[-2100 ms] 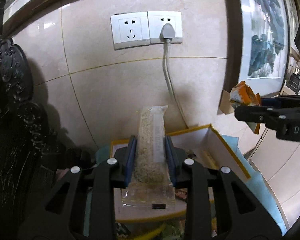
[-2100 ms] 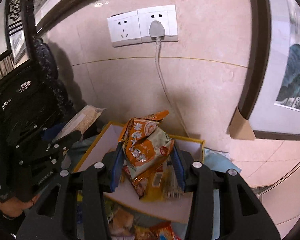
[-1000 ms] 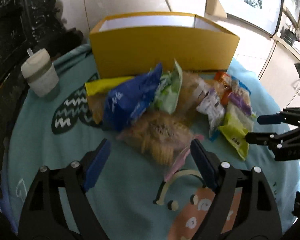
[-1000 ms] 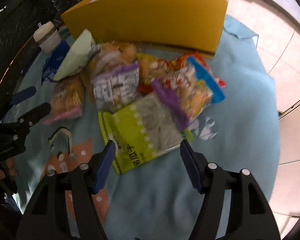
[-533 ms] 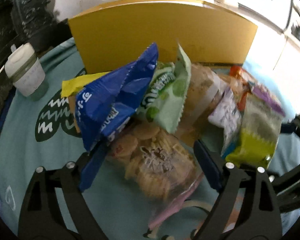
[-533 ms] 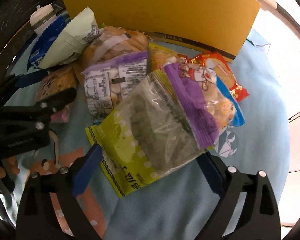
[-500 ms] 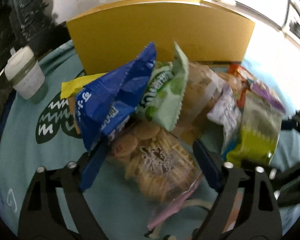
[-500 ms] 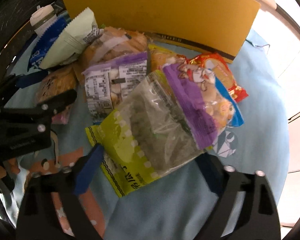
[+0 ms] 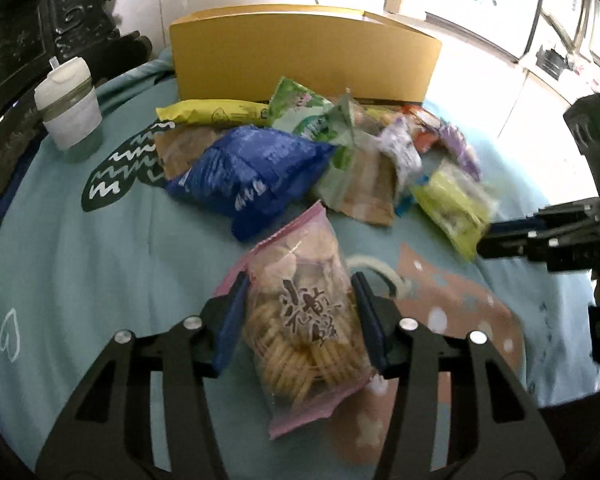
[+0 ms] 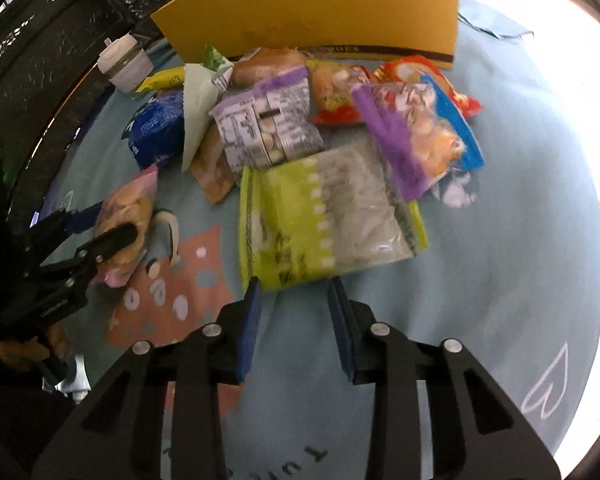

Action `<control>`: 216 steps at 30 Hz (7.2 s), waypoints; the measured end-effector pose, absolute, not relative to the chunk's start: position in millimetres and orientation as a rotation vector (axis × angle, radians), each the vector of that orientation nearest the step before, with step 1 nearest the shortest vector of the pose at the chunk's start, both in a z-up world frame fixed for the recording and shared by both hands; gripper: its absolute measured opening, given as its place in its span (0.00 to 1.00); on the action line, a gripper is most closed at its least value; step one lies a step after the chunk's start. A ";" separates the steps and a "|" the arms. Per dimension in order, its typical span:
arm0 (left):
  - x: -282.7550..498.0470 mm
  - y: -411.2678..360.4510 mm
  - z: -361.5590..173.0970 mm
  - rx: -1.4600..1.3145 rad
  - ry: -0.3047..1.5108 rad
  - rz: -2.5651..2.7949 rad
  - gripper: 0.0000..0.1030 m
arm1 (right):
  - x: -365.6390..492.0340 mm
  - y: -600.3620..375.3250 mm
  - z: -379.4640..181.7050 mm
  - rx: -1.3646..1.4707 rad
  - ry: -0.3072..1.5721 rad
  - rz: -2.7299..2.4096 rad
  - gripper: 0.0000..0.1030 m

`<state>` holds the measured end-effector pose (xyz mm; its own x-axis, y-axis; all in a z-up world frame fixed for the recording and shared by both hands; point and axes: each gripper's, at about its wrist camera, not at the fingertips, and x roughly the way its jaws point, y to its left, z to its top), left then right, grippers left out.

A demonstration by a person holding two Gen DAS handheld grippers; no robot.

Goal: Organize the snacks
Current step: 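Grasp the pink cracker bag with the left tool, then hold the cracker bag with the left tool while the right tool grasps the green seed bag, then lift the green seed bag with the right tool while the left tool holds the cracker bag, then carry both bags over the yellow box and release them inside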

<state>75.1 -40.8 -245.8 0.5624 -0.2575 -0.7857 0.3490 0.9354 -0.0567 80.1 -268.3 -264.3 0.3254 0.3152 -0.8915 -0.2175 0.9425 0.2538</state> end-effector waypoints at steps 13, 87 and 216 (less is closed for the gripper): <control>62.7 -47.7 -251.0 0.205 0.896 -0.328 0.53 | 106.2 -299.3 -263.4 0.293 1.192 0.245 0.81; 61.5 -53.6 -264.5 0.230 0.834 -0.309 0.74 | 108.5 -274.1 -244.8 0.167 1.262 0.210 0.62; 219.1 -72.9 -1.7 0.053 0.388 -0.305 0.39 | 190.3 -285.6 2.2 -0.037 0.640 0.299 0.12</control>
<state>219.1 -72.9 -1.7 0.8807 -0.2825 -0.3803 0.3025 0.9531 -0.0075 190.3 -285.6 2.2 0.7606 0.2637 -0.5932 -0.2865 0.9563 0.0577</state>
